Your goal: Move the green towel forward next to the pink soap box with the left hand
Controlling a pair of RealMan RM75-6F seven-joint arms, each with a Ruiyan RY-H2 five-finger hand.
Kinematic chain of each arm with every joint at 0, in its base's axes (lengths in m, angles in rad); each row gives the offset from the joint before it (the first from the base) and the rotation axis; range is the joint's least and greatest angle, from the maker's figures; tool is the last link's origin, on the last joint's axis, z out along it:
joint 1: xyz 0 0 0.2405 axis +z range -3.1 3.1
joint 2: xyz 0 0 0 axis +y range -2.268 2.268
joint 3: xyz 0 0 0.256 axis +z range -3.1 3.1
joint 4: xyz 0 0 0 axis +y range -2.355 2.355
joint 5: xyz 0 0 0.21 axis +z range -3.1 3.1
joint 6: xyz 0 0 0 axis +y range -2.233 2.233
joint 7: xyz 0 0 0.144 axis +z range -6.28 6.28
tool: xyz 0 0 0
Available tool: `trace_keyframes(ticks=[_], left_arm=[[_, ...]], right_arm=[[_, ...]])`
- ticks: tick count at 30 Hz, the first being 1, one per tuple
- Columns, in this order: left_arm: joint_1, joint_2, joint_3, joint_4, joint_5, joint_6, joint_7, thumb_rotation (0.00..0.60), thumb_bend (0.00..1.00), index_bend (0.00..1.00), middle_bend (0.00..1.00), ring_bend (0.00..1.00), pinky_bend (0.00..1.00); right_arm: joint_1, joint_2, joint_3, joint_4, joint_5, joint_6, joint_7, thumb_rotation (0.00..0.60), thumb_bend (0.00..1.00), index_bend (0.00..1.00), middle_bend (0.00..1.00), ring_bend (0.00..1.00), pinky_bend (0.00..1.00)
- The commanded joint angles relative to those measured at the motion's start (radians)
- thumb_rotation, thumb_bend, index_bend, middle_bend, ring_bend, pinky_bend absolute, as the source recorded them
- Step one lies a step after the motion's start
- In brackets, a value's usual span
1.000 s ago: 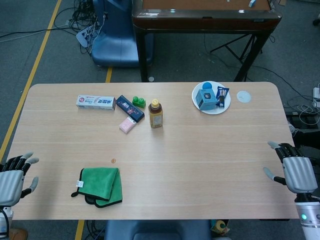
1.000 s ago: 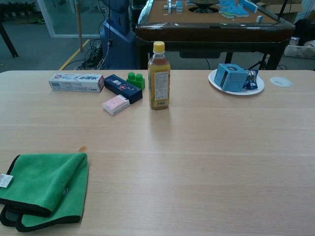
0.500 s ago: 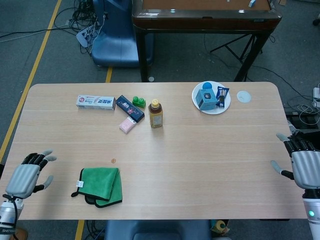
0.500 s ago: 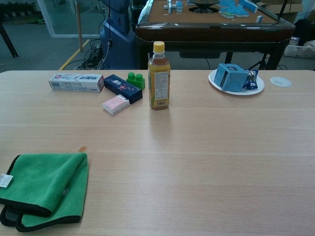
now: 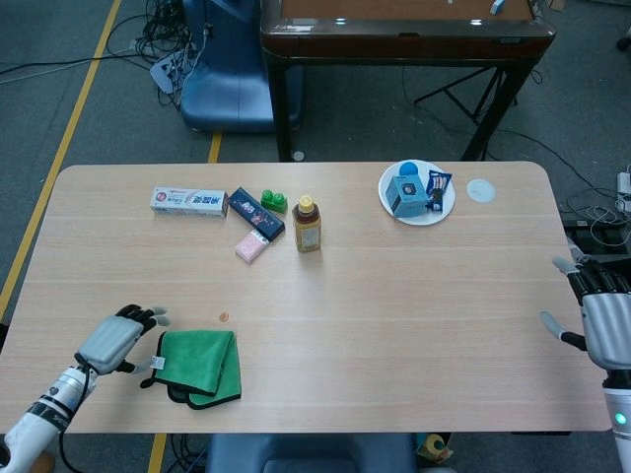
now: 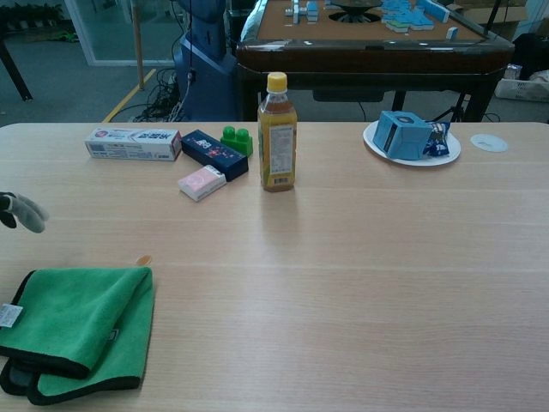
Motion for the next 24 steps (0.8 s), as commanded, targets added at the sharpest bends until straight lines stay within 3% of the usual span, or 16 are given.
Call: trace_keyframes(ticks=[1, 11, 24], left_arm=[[-0.031, -0.037, 0.02, 0.033, 0.016, -0.039, -0.003, 0.6, 0.2, 0.23, 0.16, 0.23, 0.13], [-0.059, -0.14, 0.034, 0.105, 0.016, -0.048, 0.028, 0.6, 0.2, 0.18, 0.12, 0.16, 0.15], [-0.068, -0.245, 0.091, 0.224, 0.097, 0.028, -0.083, 0.6, 0.2, 0.19, 0.12, 0.16, 0.19]], right_arm=[[-0.002, 0.0, -0.002, -0.001, 0.001, 0.001, -0.001, 0.6, 0.28, 0.2, 0.32, 0.22, 0.27], [-0.012, 0.003, -0.011, -0.001, 0.006, 0.005, 0.001, 0.6, 0.28, 0.2, 0.32, 0.22, 0.27], [-0.022, 0.011, -0.015, -0.008, 0.015, 0.009, 0.0, 0.6, 0.28, 0.2, 0.32, 0.22, 0.27]])
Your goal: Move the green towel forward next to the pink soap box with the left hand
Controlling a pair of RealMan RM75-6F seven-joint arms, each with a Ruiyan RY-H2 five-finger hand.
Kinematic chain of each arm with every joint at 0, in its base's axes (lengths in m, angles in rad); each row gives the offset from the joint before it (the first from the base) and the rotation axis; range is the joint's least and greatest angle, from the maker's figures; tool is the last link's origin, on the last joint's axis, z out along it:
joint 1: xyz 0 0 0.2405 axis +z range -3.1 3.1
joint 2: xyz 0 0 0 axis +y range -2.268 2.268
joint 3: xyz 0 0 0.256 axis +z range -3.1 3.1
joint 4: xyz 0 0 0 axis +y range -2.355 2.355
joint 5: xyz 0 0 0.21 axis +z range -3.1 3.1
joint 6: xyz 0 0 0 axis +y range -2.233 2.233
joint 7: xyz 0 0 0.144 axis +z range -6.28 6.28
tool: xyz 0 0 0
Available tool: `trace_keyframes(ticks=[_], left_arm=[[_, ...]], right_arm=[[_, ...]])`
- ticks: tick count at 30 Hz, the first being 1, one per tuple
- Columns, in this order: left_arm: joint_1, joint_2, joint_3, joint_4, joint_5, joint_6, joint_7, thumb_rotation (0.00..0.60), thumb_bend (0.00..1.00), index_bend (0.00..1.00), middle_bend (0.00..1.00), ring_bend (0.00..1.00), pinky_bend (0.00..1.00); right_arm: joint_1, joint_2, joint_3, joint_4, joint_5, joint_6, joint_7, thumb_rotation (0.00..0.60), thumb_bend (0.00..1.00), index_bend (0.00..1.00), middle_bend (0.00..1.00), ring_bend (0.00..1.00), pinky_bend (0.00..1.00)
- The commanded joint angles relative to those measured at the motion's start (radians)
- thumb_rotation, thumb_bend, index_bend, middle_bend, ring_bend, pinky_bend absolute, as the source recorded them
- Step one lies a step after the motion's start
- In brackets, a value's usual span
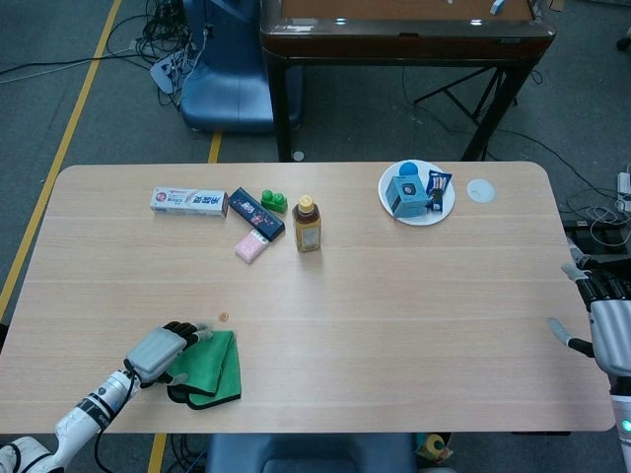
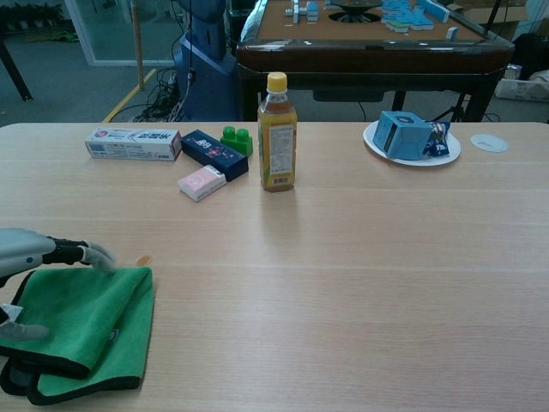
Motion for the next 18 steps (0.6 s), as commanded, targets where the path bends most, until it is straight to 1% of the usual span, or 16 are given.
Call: trace_keyframes(ticks=[1, 3, 6, 8, 12, 16, 18], left_arm=[[-0.003, -0.023, 0.012, 0.027, 0.011, 0.013, -0.023, 0.6, 0.2, 0.19, 0.12, 0.16, 0.19], [-0.004, -0.039, 0.019, 0.047, 0.02, 0.024, -0.04, 0.6, 0.2, 0.21, 0.12, 0.17, 0.2], [0.003, -0.073, 0.027, 0.091, 0.036, 0.063, -0.086, 0.6, 0.2, 0.28, 0.13, 0.22, 0.24], [0.007, -0.091, 0.034, 0.118, 0.039, 0.073, -0.116, 0.6, 0.2, 0.33, 0.15, 0.26, 0.28], [0.011, -0.126, 0.049, 0.174, 0.049, 0.091, -0.146, 0.6, 0.2, 0.37, 0.2, 0.3, 0.3], [0.016, -0.154, 0.057, 0.22, 0.054, 0.112, -0.171, 0.6, 0.2, 0.43, 0.29, 0.38, 0.39], [0.018, -0.165, 0.06, 0.241, 0.058, 0.124, -0.178, 0.6, 0.2, 0.46, 0.34, 0.43, 0.47]], right_arm=[[-0.001, 0.002, 0.0, -0.003, 0.001, 0.001, -0.002, 0.6, 0.28, 0.2, 0.32, 0.22, 0.27], [-0.003, 0.003, 0.0, -0.005, 0.0, 0.004, -0.004, 0.6, 0.28, 0.2, 0.32, 0.22, 0.27], [-0.006, 0.003, 0.001, -0.007, 0.001, 0.011, -0.003, 0.6, 0.28, 0.2, 0.32, 0.22, 0.27], [-0.009, 0.003, 0.001, -0.006, 0.001, 0.015, -0.002, 0.6, 0.28, 0.2, 0.32, 0.22, 0.27], [-0.011, 0.006, 0.001, -0.007, 0.002, 0.018, -0.003, 0.6, 0.28, 0.2, 0.32, 0.22, 0.27], [-0.013, 0.009, 0.004, -0.01, 0.0, 0.024, -0.003, 0.6, 0.28, 0.2, 0.32, 0.22, 0.27], [-0.014, 0.009, 0.004, -0.011, -0.001, 0.027, -0.003, 0.6, 0.28, 0.21, 0.32, 0.22, 0.27]])
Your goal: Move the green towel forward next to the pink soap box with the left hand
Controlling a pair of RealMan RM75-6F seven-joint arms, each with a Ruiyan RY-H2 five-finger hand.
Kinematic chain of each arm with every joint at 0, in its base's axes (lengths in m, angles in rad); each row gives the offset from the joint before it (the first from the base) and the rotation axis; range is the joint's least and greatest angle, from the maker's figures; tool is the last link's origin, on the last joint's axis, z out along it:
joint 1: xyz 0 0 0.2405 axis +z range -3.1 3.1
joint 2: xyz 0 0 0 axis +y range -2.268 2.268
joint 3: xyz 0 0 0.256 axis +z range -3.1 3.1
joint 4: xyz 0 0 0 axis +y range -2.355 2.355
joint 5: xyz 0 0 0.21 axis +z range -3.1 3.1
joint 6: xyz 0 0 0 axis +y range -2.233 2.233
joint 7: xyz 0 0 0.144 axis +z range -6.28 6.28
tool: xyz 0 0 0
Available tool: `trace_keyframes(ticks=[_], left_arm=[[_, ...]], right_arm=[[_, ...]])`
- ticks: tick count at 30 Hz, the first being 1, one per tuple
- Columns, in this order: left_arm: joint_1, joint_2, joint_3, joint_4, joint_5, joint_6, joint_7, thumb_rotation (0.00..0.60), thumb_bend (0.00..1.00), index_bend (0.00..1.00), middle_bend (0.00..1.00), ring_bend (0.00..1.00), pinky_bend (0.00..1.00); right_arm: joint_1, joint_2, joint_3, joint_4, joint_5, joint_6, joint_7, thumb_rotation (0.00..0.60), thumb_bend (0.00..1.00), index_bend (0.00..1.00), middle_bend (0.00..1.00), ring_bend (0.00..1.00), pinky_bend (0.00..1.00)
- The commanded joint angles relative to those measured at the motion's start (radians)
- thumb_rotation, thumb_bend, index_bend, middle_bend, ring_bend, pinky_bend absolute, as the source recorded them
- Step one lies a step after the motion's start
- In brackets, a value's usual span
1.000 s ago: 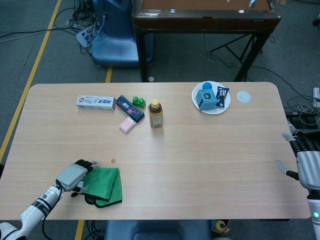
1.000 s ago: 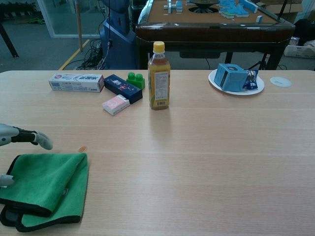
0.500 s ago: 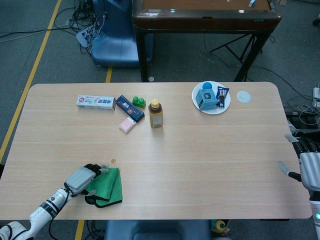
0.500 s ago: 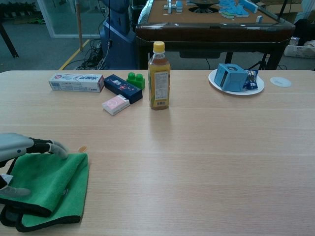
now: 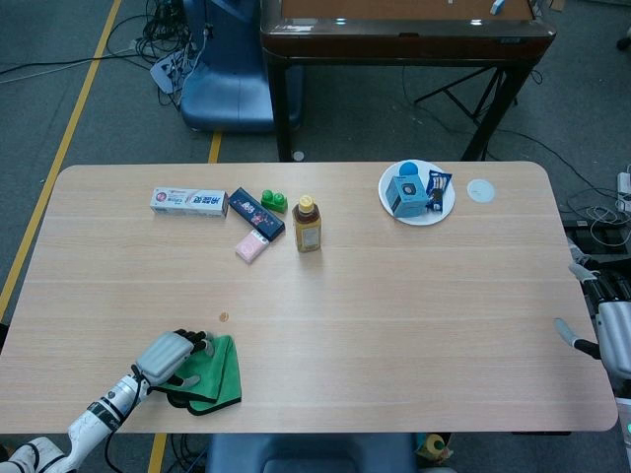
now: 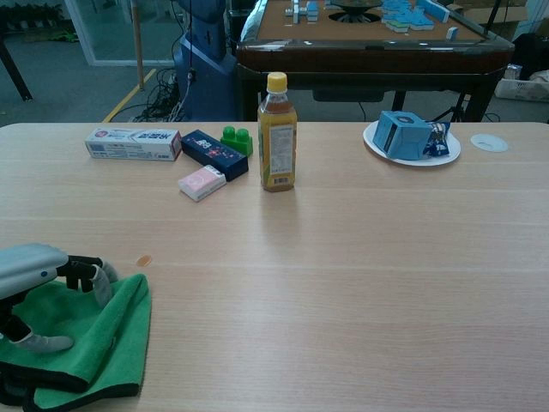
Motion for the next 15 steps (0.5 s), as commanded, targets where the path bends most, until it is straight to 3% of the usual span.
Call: trace_keyframes(ticks=[1, 3, 9, 15], left_arm=[[0.005, -0.023, 0.008, 0.035, 0.009, 0.023, -0.017, 0.6, 0.2, 0.49, 0.37, 0.46, 0.52], [0.007, -0.035, 0.01, 0.059, 0.013, 0.04, -0.03, 0.6, 0.2, 0.55, 0.45, 0.52, 0.6], [0.011, -0.061, 0.016, 0.116, 0.024, 0.077, -0.045, 0.6, 0.22, 0.65, 0.59, 0.63, 0.72], [0.0, -0.054, 0.009, 0.138, 0.037, 0.12, -0.059, 0.6, 0.23, 0.68, 0.64, 0.67, 0.76]], right_arm=[[-0.001, -0.001, 0.0, 0.0, -0.002, 0.003, 0.001, 0.6, 0.28, 0.21, 0.32, 0.22, 0.27], [-0.002, -0.002, 0.0, 0.002, -0.004, 0.004, 0.001, 0.6, 0.28, 0.21, 0.32, 0.22, 0.27], [-0.005, -0.004, 0.001, 0.005, -0.003, 0.009, 0.006, 0.6, 0.28, 0.2, 0.33, 0.22, 0.27], [-0.005, -0.003, 0.001, 0.005, -0.011, 0.013, 0.005, 0.6, 0.28, 0.2, 0.33, 0.22, 0.27]])
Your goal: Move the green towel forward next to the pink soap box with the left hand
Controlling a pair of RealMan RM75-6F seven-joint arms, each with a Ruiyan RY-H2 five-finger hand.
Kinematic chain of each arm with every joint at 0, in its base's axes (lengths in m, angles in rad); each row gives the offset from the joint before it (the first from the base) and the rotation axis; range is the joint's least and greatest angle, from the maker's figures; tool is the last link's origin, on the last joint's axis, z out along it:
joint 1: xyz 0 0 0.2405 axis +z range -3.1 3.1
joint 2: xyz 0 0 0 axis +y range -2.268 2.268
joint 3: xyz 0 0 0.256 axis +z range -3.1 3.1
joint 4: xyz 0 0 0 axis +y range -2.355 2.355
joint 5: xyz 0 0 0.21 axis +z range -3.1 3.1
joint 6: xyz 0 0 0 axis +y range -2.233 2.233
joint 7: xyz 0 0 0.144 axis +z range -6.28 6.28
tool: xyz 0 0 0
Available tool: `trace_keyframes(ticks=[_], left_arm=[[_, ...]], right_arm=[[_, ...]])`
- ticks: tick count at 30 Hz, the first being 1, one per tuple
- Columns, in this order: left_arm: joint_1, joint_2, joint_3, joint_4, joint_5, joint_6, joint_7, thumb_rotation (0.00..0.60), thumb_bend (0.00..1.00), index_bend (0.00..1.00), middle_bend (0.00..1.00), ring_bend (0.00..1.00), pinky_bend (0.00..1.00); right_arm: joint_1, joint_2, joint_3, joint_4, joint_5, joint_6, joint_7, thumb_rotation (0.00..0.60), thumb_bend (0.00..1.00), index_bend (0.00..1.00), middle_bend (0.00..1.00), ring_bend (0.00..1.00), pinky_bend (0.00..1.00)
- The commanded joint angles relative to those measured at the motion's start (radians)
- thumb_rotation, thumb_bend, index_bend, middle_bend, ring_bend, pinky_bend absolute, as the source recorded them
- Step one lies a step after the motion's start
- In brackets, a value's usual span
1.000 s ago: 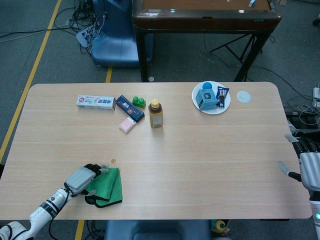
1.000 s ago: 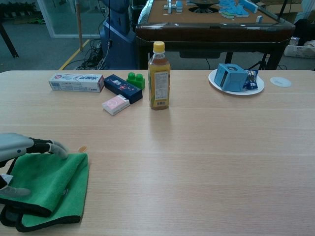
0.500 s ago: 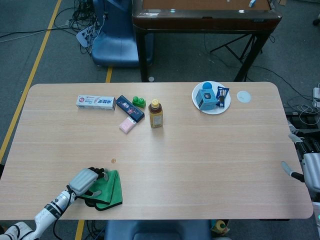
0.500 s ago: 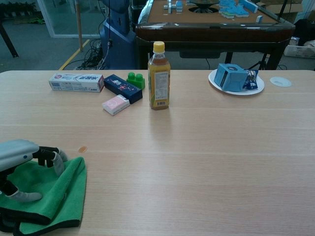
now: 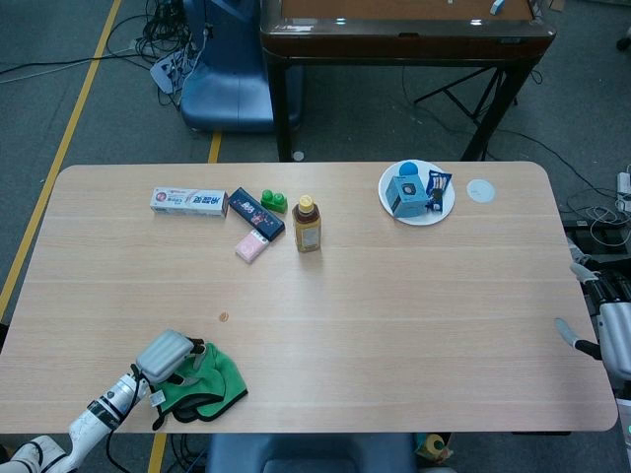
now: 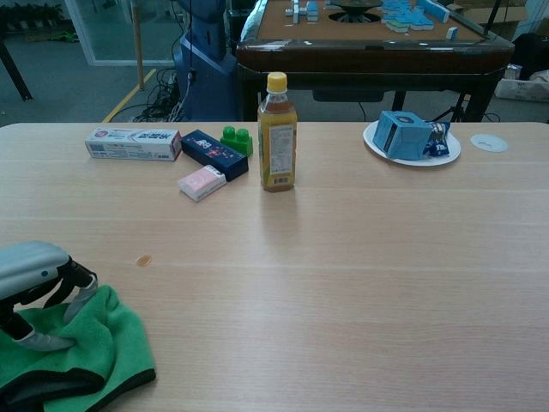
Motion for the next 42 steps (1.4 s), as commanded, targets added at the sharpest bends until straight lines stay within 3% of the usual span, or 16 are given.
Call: trace_keyframes(ticks=[1, 8, 12, 24, 42], left_arm=[[-0.012, 0.012, -0.01, 0.001, 0.005, 0.021, -0.009, 0.6, 0.23, 0.68, 0.64, 0.67, 0.77], [-0.06, 0.016, -0.064, 0.007, -0.014, 0.032, -0.017, 0.6, 0.23, 0.66, 0.64, 0.67, 0.77], [-0.103, -0.011, -0.086, 0.046, -0.033, -0.021, -0.021, 0.6, 0.23, 0.65, 0.64, 0.67, 0.77], [-0.197, -0.148, -0.099, 0.242, -0.072, -0.172, -0.076, 0.6, 0.23, 0.61, 0.64, 0.66, 0.77], [-0.31, -0.301, -0.144, 0.47, -0.119, -0.233, -0.142, 0.6, 0.23, 0.59, 0.63, 0.66, 0.77]], right_arm=[[-0.001, 0.0, 0.0, 0.0, -0.002, 0.002, 0.001, 0.6, 0.28, 0.2, 0.33, 0.22, 0.27], [-0.005, 0.002, -0.001, 0.0, -0.005, 0.008, 0.004, 0.6, 0.28, 0.2, 0.33, 0.22, 0.27], [-0.008, 0.003, -0.001, 0.0, -0.009, 0.013, 0.006, 0.6, 0.28, 0.2, 0.33, 0.22, 0.27], [-0.018, 0.008, -0.005, 0.0, -0.017, 0.026, 0.015, 0.6, 0.28, 0.2, 0.33, 0.22, 0.27], [-0.035, 0.012, -0.005, 0.004, -0.015, 0.042, 0.023, 0.6, 0.28, 0.2, 0.34, 0.22, 0.27]])
